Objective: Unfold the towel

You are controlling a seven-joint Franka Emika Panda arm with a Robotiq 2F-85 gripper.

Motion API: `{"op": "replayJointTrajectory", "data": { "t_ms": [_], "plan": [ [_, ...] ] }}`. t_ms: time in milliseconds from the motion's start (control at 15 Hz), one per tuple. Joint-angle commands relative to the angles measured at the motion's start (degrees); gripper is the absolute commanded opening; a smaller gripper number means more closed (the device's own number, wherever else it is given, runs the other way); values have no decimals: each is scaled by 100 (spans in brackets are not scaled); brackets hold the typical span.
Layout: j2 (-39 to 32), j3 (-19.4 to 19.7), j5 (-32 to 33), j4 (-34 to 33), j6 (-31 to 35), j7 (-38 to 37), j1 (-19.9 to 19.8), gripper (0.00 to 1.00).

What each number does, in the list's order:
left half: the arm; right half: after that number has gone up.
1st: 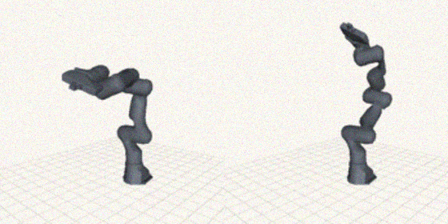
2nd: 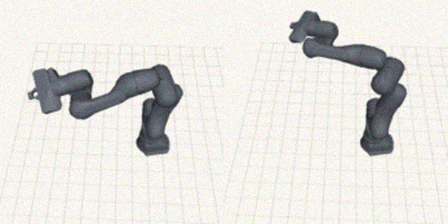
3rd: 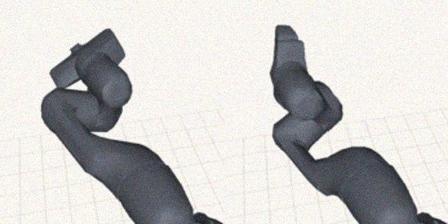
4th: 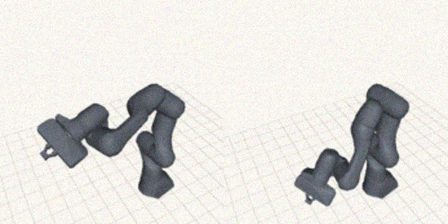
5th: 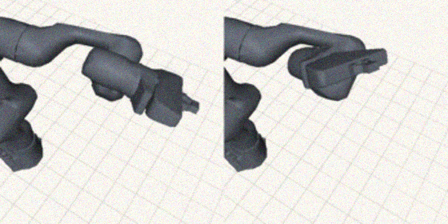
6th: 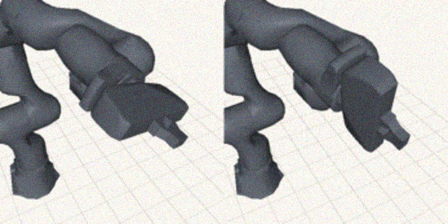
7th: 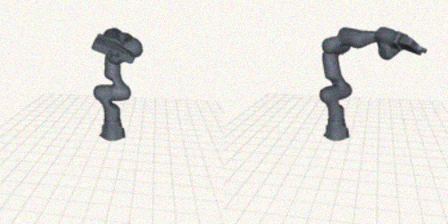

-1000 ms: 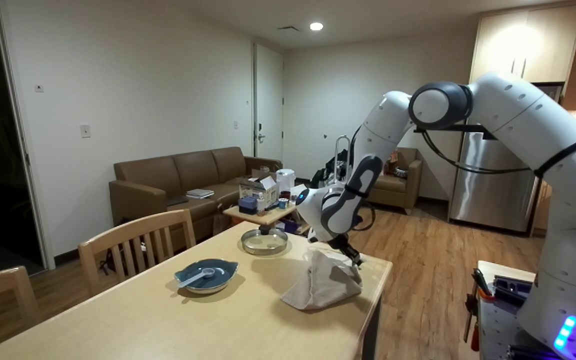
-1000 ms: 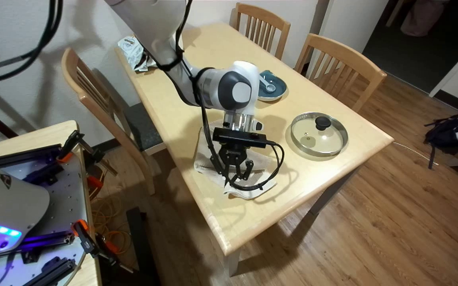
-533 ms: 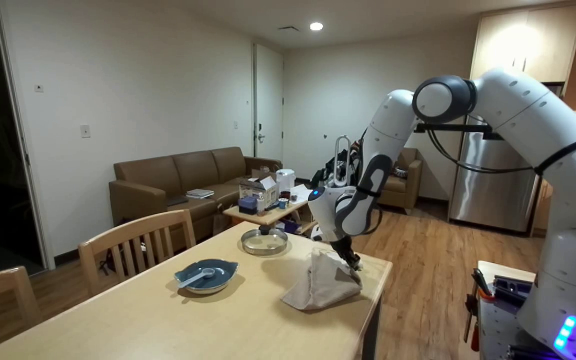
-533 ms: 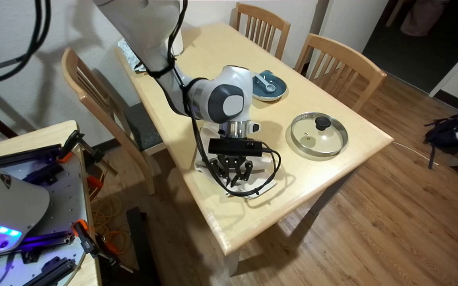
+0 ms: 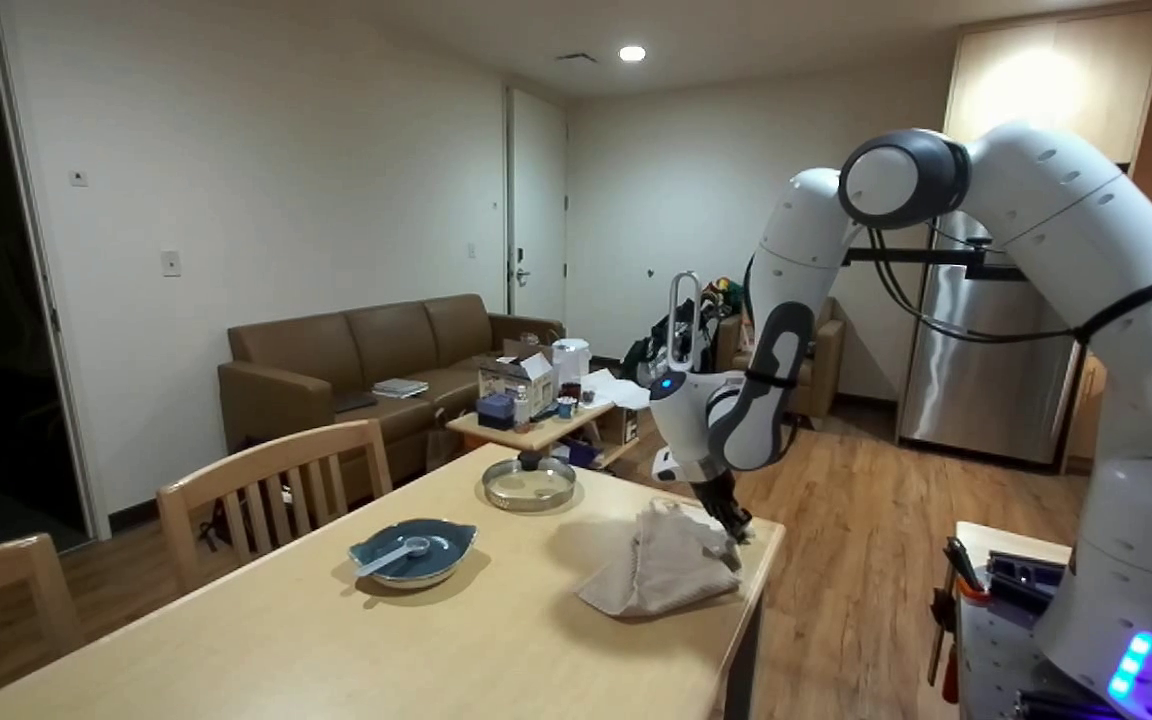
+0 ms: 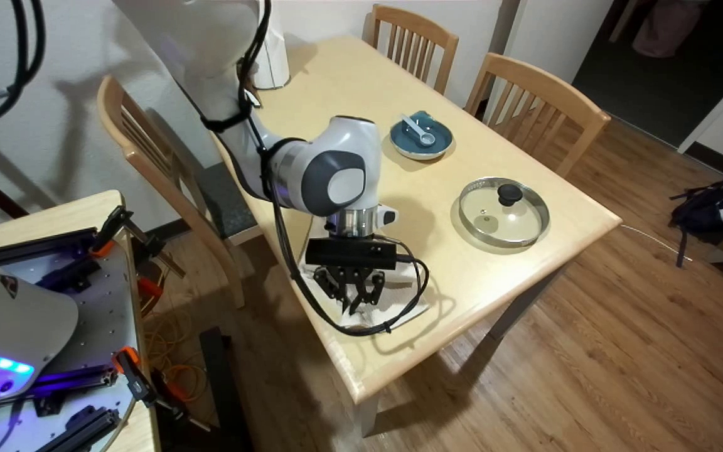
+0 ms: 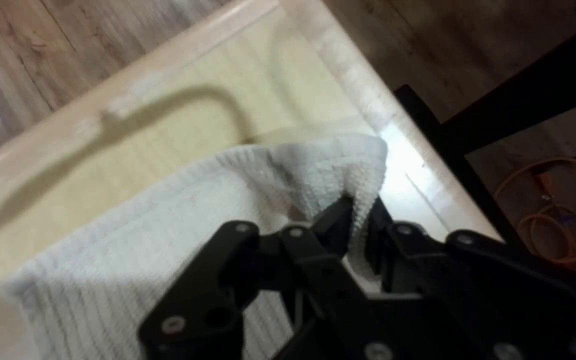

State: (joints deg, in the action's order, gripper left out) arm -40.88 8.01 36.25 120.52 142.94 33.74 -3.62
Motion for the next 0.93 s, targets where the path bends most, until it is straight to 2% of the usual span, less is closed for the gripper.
{"op": "replayJointTrajectory", "data": {
  "t_ms": [0,67,200,333,400,533,600,733,867],
  "plan": [
    [417,319,402,532,-154,-713,74,4],
    [443,268,267,535,-253,-818,-38,34],
    [470,216,203,518,-406,-855,-103,40],
    [519,124,152,488,-504,-885,-124,53],
    [308,128,261,346,-404,-784,-182,36],
    [353,90,252,347,-455,-810,-176,49],
    [363,77,249,347,-463,-816,-173,78],
    [482,16,238,397,-512,-897,-84,80],
    [633,-33,362,512,-188,-986,-37,92]
  ]
}}
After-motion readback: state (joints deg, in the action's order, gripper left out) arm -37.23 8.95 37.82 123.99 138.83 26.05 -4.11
